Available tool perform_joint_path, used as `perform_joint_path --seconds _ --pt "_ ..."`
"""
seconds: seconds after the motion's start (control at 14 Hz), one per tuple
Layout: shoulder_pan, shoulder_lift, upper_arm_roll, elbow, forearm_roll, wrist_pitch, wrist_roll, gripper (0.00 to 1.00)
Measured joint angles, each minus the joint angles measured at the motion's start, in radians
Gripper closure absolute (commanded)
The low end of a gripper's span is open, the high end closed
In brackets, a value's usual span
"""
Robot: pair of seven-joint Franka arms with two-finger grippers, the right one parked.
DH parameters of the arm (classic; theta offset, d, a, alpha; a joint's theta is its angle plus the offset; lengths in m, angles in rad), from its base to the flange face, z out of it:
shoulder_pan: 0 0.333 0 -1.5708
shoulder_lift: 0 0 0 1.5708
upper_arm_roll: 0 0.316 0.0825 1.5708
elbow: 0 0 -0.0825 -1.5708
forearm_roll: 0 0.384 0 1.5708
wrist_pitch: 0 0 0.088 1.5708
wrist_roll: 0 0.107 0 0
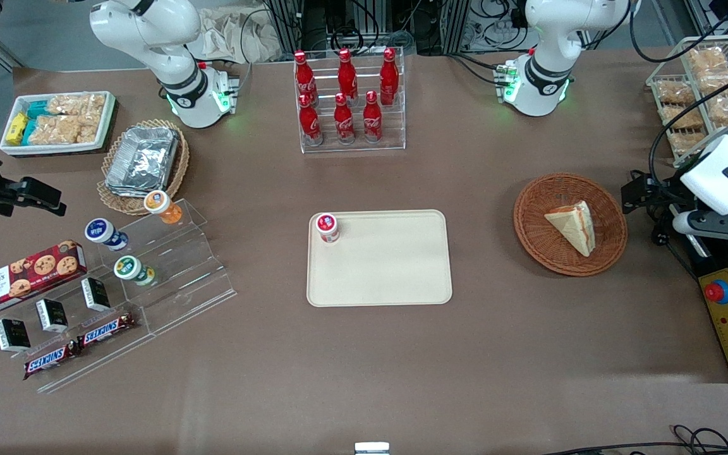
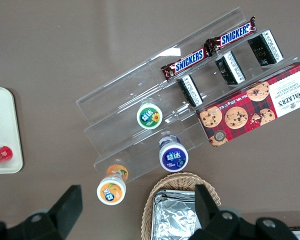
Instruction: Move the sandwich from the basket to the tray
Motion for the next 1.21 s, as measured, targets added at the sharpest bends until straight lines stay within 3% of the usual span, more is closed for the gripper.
perform_joint_path --seconds 1.21 --pt "-0.001 -0.007 -0.004 -0.005 0.000 -0.036 -0.018 0.00"
